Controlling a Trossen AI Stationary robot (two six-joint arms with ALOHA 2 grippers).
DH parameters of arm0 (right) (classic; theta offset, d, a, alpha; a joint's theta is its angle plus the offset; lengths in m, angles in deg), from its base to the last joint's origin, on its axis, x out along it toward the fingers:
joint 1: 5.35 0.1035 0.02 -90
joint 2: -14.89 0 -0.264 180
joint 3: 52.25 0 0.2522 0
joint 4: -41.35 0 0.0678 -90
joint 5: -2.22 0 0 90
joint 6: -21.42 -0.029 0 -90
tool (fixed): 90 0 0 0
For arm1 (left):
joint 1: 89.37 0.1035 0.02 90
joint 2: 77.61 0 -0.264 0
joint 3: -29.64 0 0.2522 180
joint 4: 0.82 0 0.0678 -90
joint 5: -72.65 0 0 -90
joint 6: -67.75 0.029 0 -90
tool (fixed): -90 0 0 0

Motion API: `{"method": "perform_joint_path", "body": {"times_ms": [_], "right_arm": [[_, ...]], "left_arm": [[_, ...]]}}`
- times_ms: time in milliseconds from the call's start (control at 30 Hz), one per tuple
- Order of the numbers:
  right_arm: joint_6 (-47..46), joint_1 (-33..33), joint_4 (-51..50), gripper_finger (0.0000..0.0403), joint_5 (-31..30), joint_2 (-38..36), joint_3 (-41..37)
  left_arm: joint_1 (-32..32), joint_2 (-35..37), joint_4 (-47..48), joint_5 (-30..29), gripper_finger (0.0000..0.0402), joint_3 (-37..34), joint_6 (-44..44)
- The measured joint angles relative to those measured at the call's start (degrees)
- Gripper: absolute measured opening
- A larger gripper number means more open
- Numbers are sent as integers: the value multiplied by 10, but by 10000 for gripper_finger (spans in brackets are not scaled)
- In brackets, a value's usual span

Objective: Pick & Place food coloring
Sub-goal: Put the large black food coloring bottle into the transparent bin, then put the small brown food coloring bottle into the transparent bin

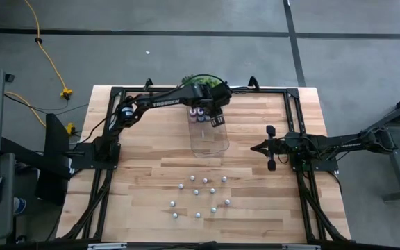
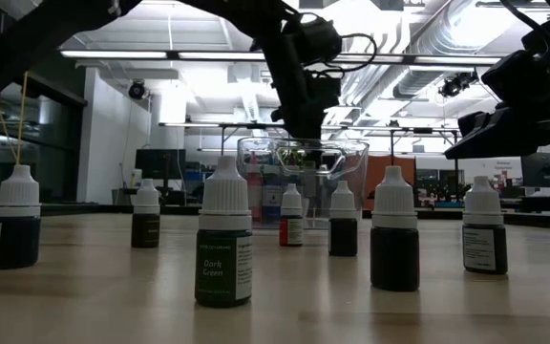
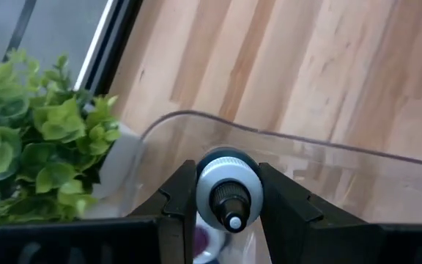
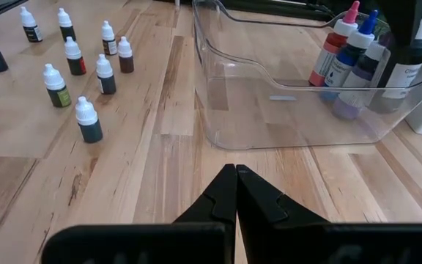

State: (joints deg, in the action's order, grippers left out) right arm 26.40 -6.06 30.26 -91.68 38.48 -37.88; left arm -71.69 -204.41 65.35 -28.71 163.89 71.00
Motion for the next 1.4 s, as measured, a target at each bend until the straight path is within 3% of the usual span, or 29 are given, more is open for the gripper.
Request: {"method": "perform_joint_path", "body": {"times_ms": [333,567,1067,1400], "right_arm": [[0,0,0,0,0,0,0],[0,0,1,0,0,0,0],[0,0,0,0,0,0,0],[0,0,0,0,0,0,0]], "left_arm": [[8,-6,4,5,100,-3,0],[10,-25,2,6,154,-5,-7],[11,-20,-12,5,162,-4,0],[11,-19,64,2,162,81,9]]}}
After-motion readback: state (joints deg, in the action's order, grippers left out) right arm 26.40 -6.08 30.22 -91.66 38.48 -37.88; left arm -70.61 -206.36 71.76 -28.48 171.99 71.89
